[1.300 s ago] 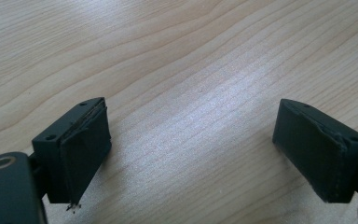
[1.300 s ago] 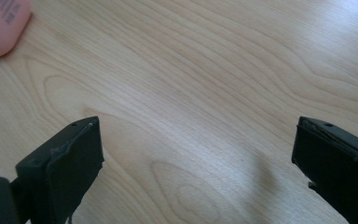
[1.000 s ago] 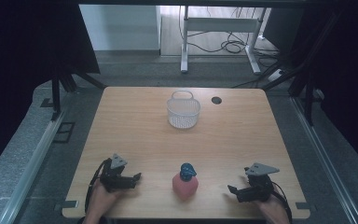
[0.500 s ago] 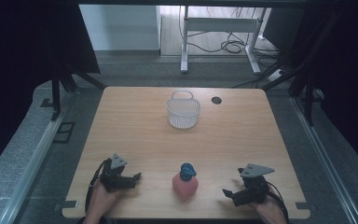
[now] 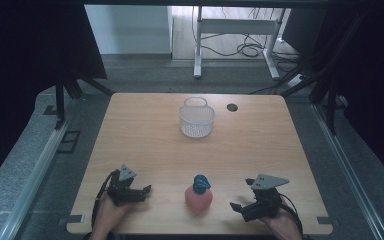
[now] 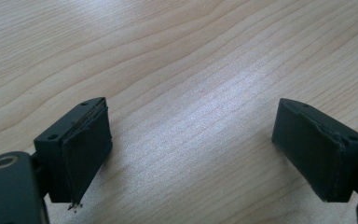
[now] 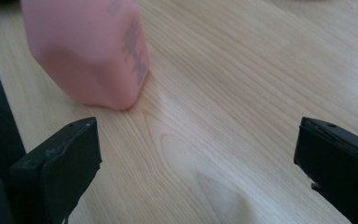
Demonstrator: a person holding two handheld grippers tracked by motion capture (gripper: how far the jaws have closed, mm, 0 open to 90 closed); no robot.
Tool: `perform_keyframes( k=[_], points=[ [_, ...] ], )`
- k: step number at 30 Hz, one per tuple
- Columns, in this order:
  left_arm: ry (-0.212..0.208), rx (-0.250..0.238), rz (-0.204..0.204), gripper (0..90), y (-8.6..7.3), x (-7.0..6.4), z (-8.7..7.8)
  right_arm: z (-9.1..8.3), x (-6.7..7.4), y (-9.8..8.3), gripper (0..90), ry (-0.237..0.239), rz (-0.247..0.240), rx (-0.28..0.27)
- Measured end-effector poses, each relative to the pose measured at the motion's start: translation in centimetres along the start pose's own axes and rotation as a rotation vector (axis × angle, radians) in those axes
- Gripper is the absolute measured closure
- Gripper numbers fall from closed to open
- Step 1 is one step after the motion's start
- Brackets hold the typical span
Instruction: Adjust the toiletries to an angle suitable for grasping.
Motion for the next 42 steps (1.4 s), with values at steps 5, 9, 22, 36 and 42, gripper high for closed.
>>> perform_keyframes(
  k=[5, 9, 22, 36, 42],
  points=[
    [0.0, 0.0, -0.001, 11.3, 0.0, 0.0, 0.0, -0.2, 0.5, 0.8, 3.3, 0.008, -0.001, -0.016],
    [0.001, 0.0, -0.002, 11.3, 0.0, 0.0, 0.0, -0.1, 1.0, 1.3, 4.5, 0.016, -0.012, -0.012],
    [0.003, 0.001, -0.005, 11.3, 0.0, 0.0, 0.0, -0.1, 3.4, 3.9, 8.8, 0.051, -0.09, -0.023],
    [0.004, 0.003, -0.002, 11.3, 0.0, 0.0, 0.0, 0.5, 5.8, 6.9, 22.0, 0.115, -0.14, -0.054],
    [0.005, 0.005, 0.0, 11.3, 0.0, 0.1, 0.0, 0.8, 6.6, 7.8, 29.0, 0.135, -0.17, -0.054]
  ],
)
Point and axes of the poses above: each handheld gripper's, and its own axes: z roughly forward along the jaws, y roughly out of its top, x roughly to its left, the point moved 10 cm from there along z, roughly forward along the jaws, and after that the axes turned 15 degrees about x, right-handed, at the moved point
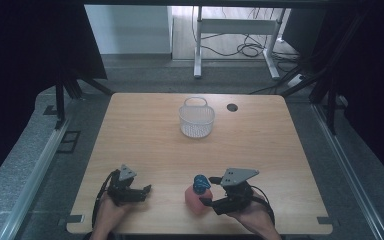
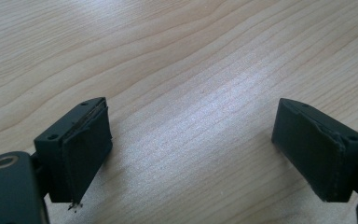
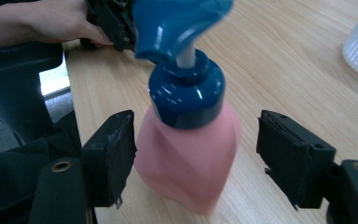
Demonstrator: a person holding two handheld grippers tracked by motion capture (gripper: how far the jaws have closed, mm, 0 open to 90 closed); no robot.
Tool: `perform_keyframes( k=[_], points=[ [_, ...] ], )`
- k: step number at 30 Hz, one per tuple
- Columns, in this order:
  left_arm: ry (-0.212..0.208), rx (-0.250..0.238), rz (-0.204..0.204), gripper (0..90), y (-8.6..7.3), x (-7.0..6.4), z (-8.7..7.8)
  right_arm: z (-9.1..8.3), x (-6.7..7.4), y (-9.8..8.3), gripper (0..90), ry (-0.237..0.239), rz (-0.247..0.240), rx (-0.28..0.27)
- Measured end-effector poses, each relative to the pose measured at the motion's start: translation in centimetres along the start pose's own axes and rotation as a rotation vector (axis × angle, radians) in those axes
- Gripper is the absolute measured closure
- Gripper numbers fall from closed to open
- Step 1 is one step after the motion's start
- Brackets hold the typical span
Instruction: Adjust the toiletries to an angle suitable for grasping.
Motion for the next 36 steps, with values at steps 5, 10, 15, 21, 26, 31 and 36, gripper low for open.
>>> perform_keyframes(
  k=[5, 10, 15, 21, 26, 31, 36],
  points=[
    [0.0, 0.0, 0.0, 11.3, 0.0, 0.0, 0.0, 0.1, 0.1, 0.6, 33.3, 0.012, -0.003, -0.004],
    [0.0, 0.0, 0.0, 11.3, 0.0, 0.0, 0.0, 0.2, 0.4, 1.3, 38.5, 0.023, -0.014, -0.004],
    [0.0, 0.0, 0.0, 11.3, 0.0, 0.0, 0.0, 0.4, 0.3, 1.7, 41.2, 0.026, -0.012, -0.002],
    [0.0, 0.0, 0.0, 11.3, 0.0, 0.0, 0.0, 0.6, 0.3, 2.0, 43.1, 0.023, -0.014, -0.002],
    [0.0, 0.0, 0.0, 11.3, 0.0, 0.0, 0.0, 0.7, 0.2, 2.3, 46.8, 0.019, -0.023, -0.003],
    [0.0, 0.0, 0.0, 11.3, 0.0, 0.0, 0.0, 0.8, 0.2, 2.3, 49.7, 0.02, -0.031, 0.004],
    [0.0, 0.0, 0.0, 11.3, 0.0, 0.0, 0.0, 0.6, 0.1, 2.3, 52.5, -0.003, -0.033, 0.008]
  ],
)
Point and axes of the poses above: each handheld gripper's, and its own axes: z roughly forward along the jaws, y roughly out of its top, x roughly to its left, the point moved 10 cm from there along z, roughly forward along the jaws, and after that the axes turned 15 degrees about x, right-handed, at the moved point
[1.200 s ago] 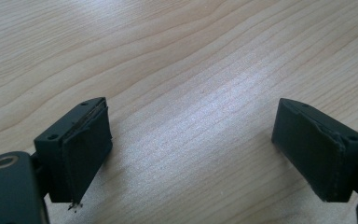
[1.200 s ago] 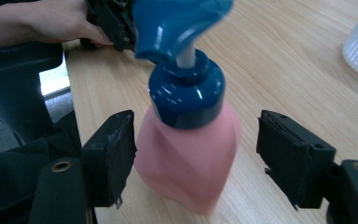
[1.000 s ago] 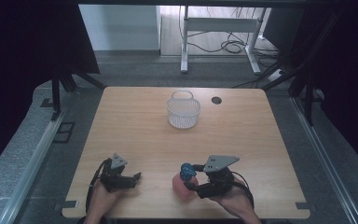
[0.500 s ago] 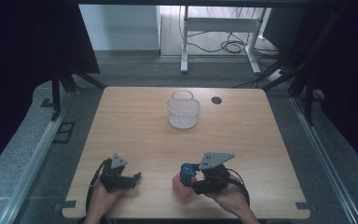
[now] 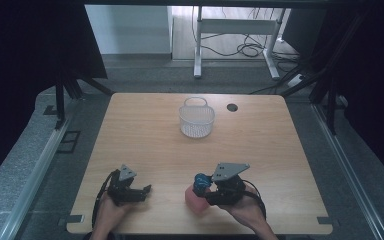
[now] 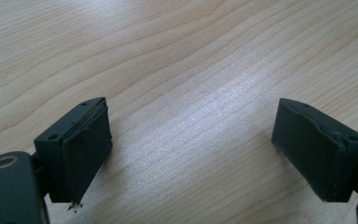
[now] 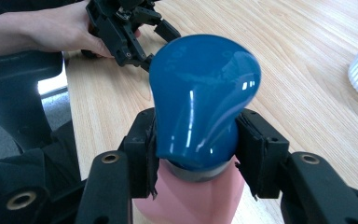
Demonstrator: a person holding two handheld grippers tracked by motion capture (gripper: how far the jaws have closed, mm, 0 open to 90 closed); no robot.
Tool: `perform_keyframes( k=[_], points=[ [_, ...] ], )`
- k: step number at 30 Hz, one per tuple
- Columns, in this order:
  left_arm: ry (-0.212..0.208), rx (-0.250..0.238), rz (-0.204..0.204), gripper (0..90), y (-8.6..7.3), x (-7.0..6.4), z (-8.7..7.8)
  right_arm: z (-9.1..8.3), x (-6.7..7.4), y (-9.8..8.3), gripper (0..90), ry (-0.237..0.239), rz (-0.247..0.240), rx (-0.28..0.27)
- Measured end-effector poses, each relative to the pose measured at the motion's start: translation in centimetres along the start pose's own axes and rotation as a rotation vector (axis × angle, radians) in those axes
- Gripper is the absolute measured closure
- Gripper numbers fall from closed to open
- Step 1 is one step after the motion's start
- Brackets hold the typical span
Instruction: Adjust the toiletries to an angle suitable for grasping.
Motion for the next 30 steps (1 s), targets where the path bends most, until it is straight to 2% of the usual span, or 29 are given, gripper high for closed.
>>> perform_keyframes(
  k=[6, 13, 17, 30],
  points=[
    [0.0, 0.0, -0.001, 11.3, 0.0, 0.0, 0.0, -0.2, -0.2, 0.0, 53.0, -0.006, 0.011, 0.021],
    [-0.001, 0.001, 0.0, 11.3, 0.0, 0.0, 0.0, -0.8, -0.5, 0.7, 53.1, -0.028, -0.005, 0.028],
    [-0.001, 0.001, 0.0, 11.4, 0.0, 0.0, 0.0, -1.2, -1.1, 1.2, 53.1, -0.04, -0.007, 0.028],
    [-0.001, -0.001, -0.003, 11.4, 0.0, 0.0, 0.0, -2.0, -3.4, 2.8, 53.1, -0.054, 0.033, 0.011]
  ],
)
Point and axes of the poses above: each handheld gripper's, and its own axes: z roughly forward along the jaws, y roughly out of its top, x roughly to its left, the point moved 10 cm from there along z, roughly forward along the jaws, and after that the axes turned 15 degrees about x, right-handed, at the moved point
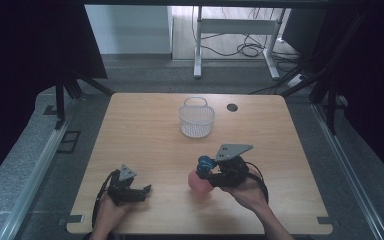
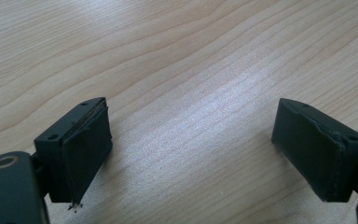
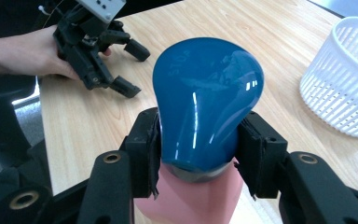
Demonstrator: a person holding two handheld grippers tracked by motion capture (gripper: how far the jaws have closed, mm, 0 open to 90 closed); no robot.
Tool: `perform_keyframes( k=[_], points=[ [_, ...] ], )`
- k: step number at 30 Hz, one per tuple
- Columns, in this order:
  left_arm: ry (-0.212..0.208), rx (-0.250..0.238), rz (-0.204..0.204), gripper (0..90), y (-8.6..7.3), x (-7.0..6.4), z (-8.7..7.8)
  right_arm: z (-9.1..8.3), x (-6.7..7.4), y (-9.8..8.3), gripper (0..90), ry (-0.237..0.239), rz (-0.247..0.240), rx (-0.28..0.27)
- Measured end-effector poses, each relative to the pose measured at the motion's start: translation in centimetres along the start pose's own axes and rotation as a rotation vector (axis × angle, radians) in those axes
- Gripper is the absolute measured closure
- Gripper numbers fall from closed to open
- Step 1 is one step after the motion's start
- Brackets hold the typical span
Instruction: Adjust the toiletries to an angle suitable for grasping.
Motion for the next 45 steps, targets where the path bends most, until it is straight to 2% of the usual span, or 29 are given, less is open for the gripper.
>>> perform_keyframes(
  k=[28, 45],
  points=[
    [0.0, -0.002, 0.0, 11.5, 0.0, 0.0, 0.0, 0.5, -5.0, 2.4, 53.1, -0.056, 0.045, -0.014],
    [-0.001, -0.004, -0.002, 11.6, 0.0, 0.0, 0.0, 0.2, -7.8, 4.4, 53.1, -0.081, 0.097, -0.013]
  ],
)
Point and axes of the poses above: each handheld gripper's, and its own axes: z roughly forward along the jaws, y roughly out of its top, x roughly to its left, the point moved 10 cm from there along z, roughly forward along the jaws, and after that the axes turned 15 degrees about x, right-handed, at the moved point
